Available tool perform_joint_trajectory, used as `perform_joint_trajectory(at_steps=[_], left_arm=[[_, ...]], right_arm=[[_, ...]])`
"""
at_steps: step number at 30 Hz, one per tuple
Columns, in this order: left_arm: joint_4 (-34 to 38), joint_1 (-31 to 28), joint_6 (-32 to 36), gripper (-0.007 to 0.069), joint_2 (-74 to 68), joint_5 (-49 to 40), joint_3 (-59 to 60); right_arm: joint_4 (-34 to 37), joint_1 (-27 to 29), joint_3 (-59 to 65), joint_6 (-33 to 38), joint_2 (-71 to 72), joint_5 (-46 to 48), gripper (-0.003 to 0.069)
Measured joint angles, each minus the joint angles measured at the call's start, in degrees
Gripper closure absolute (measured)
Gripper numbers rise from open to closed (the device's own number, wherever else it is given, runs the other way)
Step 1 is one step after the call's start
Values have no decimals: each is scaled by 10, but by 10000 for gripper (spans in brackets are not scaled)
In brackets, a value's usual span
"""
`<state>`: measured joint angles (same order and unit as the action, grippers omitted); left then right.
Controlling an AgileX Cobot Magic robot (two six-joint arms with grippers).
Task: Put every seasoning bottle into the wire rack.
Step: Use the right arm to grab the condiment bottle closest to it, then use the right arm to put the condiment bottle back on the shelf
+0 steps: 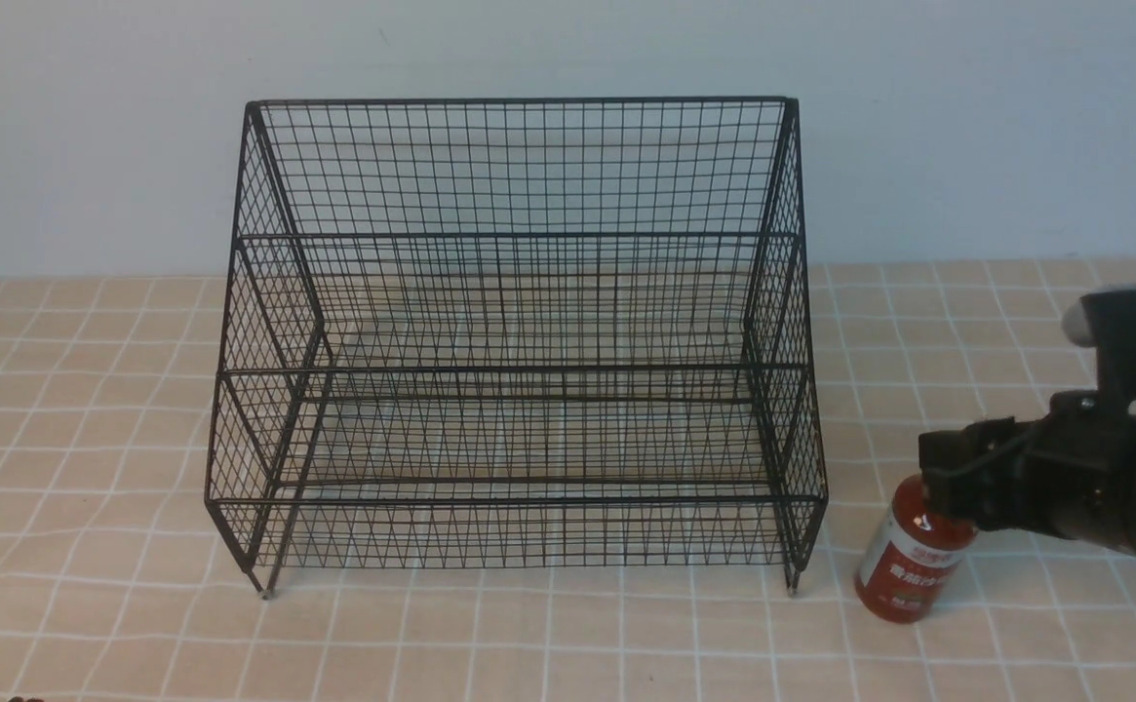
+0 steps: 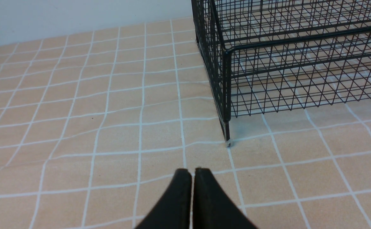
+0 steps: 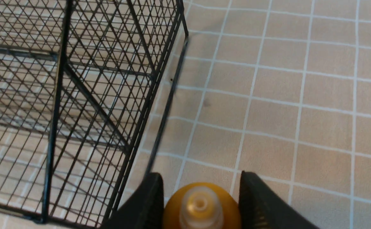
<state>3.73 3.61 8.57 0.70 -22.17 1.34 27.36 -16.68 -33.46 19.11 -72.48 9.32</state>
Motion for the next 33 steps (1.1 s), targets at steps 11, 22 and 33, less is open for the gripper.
perform_joint_trajectory(at_steps=[11,22,33], left_arm=[[0,0,0,631,0,0,0],[0,0,0,631,0,0,0],[0,0,0,631,0,0,0]], right_arm=[[-16,0,-75,30,118,112,377],[-2,-39,-234,66,159,225,377],[28,-166,-237,109,43,130,377]])
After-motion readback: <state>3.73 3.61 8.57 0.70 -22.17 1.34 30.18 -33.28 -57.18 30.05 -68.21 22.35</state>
